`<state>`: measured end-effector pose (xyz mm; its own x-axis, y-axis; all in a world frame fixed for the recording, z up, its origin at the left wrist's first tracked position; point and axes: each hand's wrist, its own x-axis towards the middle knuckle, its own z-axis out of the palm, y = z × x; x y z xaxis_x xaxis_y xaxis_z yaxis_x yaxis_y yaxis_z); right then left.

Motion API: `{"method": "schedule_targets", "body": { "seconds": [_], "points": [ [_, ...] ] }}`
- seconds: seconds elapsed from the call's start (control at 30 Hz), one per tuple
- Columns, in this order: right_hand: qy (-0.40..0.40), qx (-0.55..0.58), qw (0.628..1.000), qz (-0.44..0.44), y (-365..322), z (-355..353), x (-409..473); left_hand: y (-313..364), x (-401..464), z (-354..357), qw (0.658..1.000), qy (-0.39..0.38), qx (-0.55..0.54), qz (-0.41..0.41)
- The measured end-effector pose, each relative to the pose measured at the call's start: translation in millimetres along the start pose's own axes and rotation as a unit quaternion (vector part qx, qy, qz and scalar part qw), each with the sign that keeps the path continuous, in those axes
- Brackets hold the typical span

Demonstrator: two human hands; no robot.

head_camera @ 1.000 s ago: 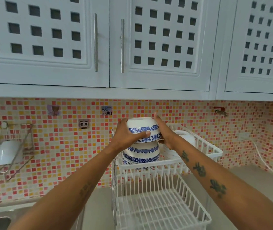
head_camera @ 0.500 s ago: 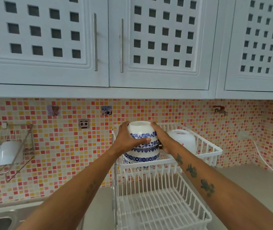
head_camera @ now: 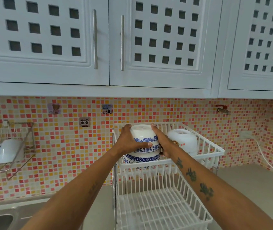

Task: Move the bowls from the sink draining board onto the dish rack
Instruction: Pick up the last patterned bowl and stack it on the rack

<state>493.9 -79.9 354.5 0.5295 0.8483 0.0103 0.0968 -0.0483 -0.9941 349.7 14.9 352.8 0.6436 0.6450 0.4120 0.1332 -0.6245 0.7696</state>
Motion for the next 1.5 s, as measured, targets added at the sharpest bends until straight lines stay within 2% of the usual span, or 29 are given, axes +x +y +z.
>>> {"method": "schedule_targets", "body": {
  "seconds": [0.27, 0.53, 0.83, 0.93, 1.03, 1.13, 1.3, 1.5],
  "points": [
    [-0.011, -0.004, 1.0, 0.002, 3, -1, 2, 1, -3, -1, 1.0, -0.002, 0.018, -0.008],
    [0.013, -0.002, 1.0, 0.012, 7, -2, 5, 6, -8, -1, 0.999, -0.004, 0.049, 0.0],
    [0.02, 0.036, 0.999, 0.023, 9, -1, 7, 8, -6, 1, 0.995, -0.021, 0.101, 0.01],
    [0.016, 0.056, 0.998, 0.024, 9, -3, 7, 11, -2, 0, 0.998, -0.027, 0.057, -0.025],
    [0.008, 0.061, 0.998, 0.014, 6, -4, 3, 13, 5, -2, 0.995, -0.029, -0.019, -0.096],
    [0.003, 0.058, 0.998, 0.001, 3, -3, -1, 13, 9, -4, 0.988, -0.024, -0.044, -0.145],
    [0.002, 0.039, 0.999, -0.006, 6, -4, 0, 15, 8, 1, 0.98, -0.052, -0.07, -0.181],
    [-0.007, 0.021, 1.0, -0.02, 6, -4, 3, 12, 5, 3, 0.98, -0.034, -0.08, -0.18]
  ]
}}
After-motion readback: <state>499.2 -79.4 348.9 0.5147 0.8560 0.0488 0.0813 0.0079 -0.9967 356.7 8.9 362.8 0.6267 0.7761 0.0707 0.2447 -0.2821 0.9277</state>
